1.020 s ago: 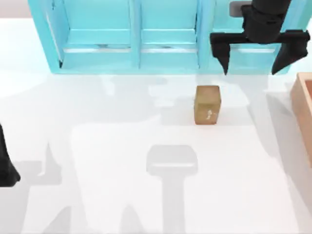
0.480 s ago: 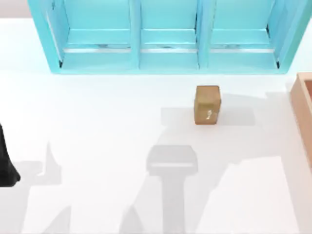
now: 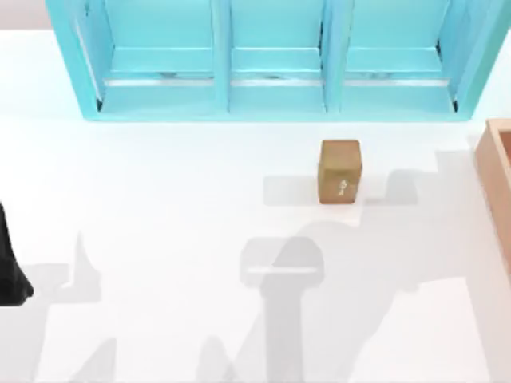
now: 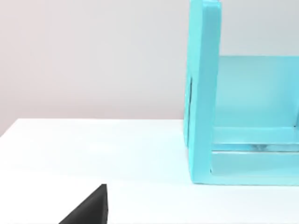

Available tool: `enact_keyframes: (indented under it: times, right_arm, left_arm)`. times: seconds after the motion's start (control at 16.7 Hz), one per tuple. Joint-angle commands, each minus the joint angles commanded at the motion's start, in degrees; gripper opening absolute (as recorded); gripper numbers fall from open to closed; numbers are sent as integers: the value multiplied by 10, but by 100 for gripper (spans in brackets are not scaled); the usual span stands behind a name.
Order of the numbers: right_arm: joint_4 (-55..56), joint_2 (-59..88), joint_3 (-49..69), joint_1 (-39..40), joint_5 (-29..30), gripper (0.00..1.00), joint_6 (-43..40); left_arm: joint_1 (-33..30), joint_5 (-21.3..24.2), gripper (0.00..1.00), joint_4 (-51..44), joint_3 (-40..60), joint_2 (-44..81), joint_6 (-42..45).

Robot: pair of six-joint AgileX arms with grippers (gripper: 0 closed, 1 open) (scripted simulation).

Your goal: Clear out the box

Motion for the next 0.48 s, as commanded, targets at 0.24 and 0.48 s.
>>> enact_keyframes:
  times: [0.24,0.48]
  right_arm:
    - [55,6,-47,0,0,100,1]
    - [143,17,-125,1,0,100,2]
  left_arm:
    - [0,0,100,0,0,0,0]
    - [0,0,100,0,0,0,0]
